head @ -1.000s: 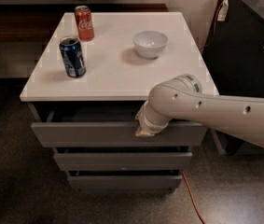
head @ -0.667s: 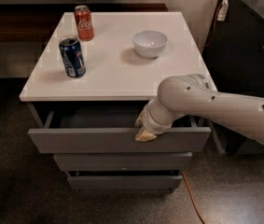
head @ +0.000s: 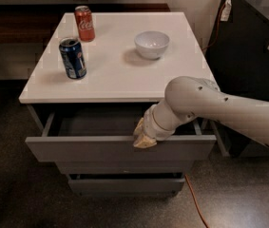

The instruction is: Place pepsi can into top drawer

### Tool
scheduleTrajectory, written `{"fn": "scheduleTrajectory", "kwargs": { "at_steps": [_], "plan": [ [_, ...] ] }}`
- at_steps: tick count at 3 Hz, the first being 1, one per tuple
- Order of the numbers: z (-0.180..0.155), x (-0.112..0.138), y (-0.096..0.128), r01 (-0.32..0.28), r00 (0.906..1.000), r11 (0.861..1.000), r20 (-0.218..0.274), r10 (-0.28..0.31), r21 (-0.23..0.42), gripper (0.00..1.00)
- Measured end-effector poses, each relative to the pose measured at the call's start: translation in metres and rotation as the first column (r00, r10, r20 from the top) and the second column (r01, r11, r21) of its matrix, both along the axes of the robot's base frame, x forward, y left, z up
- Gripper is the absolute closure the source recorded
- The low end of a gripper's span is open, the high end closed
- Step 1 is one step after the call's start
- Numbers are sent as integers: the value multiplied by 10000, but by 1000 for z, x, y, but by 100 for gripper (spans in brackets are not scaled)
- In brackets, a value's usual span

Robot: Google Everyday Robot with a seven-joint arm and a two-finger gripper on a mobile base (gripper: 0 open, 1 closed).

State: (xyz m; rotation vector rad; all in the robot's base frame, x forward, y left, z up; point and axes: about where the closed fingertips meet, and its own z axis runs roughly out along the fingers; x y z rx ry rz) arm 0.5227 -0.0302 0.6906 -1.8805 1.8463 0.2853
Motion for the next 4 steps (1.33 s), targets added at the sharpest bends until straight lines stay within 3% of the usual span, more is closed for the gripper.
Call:
{"fn": "scheduleTrajectory", "kwargs": {
  "at_steps": [3,4],
  "plan": [
    [0,0,-1,-1,10000,10000,-3,1,2,100],
    [0,0,-1,-1,10000,10000,-4,1,2,87]
  ]
}}
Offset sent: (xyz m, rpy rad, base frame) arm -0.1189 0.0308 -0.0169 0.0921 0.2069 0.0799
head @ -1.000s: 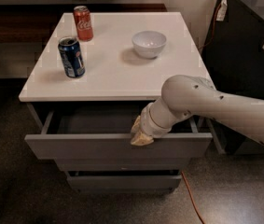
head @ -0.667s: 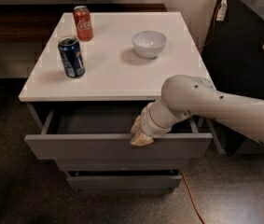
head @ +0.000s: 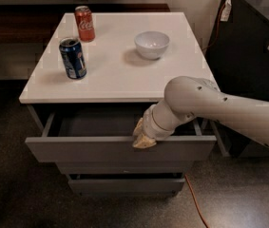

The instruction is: Place pepsi can into top drawer

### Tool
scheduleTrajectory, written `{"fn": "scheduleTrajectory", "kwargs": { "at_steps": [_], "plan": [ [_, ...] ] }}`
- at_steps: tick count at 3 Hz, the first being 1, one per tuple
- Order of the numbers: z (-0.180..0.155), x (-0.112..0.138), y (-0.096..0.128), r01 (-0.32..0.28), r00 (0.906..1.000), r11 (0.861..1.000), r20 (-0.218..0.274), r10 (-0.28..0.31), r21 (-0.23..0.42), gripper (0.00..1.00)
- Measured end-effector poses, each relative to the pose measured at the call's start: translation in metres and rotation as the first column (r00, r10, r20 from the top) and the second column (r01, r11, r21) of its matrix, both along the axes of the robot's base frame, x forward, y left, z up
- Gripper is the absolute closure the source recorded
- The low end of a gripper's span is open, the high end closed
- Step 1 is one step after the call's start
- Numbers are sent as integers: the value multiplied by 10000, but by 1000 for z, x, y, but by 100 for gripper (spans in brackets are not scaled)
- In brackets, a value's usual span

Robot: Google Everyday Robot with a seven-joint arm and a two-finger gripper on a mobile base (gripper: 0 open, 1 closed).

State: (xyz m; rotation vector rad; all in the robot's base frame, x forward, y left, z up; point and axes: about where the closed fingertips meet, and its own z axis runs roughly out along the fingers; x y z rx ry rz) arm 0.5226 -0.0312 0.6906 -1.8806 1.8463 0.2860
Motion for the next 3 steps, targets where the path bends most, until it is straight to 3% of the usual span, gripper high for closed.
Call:
{"fn": "scheduleTrajectory", "kwargs": {
  "at_steps": [1,2,3],
  "plan": [
    [0,0,0,0,10000,10000,-1,0,0,87],
    [-1,-4,0,-4,10000,10000,-77,4,40,100],
    [-2,-8,2,-11,9999,10000,-131,12,65,100]
  ]
}}
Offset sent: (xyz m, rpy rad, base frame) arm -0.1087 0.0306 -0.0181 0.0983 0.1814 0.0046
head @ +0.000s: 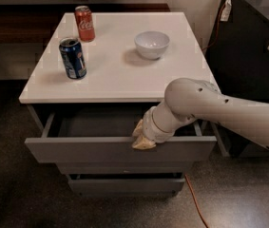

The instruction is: Place pepsi can into top drawer

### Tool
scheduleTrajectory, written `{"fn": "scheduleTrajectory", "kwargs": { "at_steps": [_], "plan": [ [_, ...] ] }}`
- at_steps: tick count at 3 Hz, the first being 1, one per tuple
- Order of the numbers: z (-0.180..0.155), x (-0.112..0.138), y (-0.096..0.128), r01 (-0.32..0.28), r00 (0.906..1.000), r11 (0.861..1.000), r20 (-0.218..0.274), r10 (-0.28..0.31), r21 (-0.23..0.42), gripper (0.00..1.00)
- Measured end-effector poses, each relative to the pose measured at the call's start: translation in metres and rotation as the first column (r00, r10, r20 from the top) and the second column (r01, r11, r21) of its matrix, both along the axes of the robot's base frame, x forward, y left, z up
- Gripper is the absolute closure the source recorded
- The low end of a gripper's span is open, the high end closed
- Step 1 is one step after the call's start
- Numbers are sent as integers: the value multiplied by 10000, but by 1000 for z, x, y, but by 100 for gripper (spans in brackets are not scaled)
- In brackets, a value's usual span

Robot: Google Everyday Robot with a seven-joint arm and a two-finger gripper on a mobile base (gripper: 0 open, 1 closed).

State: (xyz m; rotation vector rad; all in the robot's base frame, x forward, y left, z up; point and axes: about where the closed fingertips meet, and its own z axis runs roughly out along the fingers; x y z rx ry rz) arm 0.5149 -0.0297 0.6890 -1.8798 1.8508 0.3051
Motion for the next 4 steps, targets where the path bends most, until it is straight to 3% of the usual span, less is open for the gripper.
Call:
{"fn": "scheduleTrajectory", "kwargs": {
  "at_steps": [1,2,4],
  "plan": [
    [-1,-5,0,-12,10000,10000,-90,13,39,100],
    [-1,-5,1,-12,10000,10000,-91,13,40,82],
    [-4,-20,3,-20,9993,9999,-371,26,147,20]
  ]
}}
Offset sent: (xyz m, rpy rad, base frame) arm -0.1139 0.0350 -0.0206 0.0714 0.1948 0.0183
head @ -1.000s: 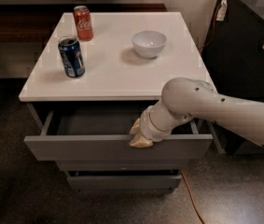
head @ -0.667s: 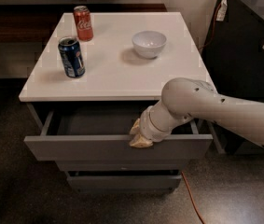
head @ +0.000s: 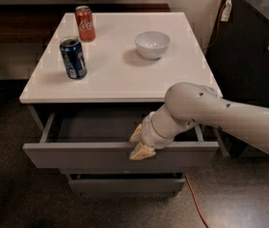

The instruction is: Place pepsi can into top drawer

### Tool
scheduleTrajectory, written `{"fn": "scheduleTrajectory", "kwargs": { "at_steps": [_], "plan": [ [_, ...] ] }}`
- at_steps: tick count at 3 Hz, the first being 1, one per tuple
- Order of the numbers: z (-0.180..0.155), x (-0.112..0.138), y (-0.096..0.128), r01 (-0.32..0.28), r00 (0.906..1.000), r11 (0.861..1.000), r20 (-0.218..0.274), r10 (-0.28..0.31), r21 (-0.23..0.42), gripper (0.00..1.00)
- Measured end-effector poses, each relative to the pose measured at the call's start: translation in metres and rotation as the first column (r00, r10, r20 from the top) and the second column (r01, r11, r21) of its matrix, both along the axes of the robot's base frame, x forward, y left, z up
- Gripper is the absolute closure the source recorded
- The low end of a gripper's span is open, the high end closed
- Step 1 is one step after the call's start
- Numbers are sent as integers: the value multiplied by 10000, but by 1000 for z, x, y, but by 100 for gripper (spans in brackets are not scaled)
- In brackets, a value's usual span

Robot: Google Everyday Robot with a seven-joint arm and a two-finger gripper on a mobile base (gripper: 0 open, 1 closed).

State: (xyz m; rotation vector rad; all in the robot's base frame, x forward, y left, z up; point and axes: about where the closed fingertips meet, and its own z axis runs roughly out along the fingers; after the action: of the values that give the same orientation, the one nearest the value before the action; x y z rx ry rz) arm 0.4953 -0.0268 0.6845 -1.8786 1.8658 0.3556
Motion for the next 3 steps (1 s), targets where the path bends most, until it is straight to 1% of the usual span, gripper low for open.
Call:
{"fn": "scheduleTrajectory", "kwargs": {
  "at_steps": [1,2,3],
  "plan": [
    [-5,-17,5,39,9993,9999,-382,-34,122,0],
    [-5,-17,5,39,9993,9999,-384,-34,122,15],
    [-16,-37,10,94,9957,9997,-920,-75,207,39]
  ]
}}
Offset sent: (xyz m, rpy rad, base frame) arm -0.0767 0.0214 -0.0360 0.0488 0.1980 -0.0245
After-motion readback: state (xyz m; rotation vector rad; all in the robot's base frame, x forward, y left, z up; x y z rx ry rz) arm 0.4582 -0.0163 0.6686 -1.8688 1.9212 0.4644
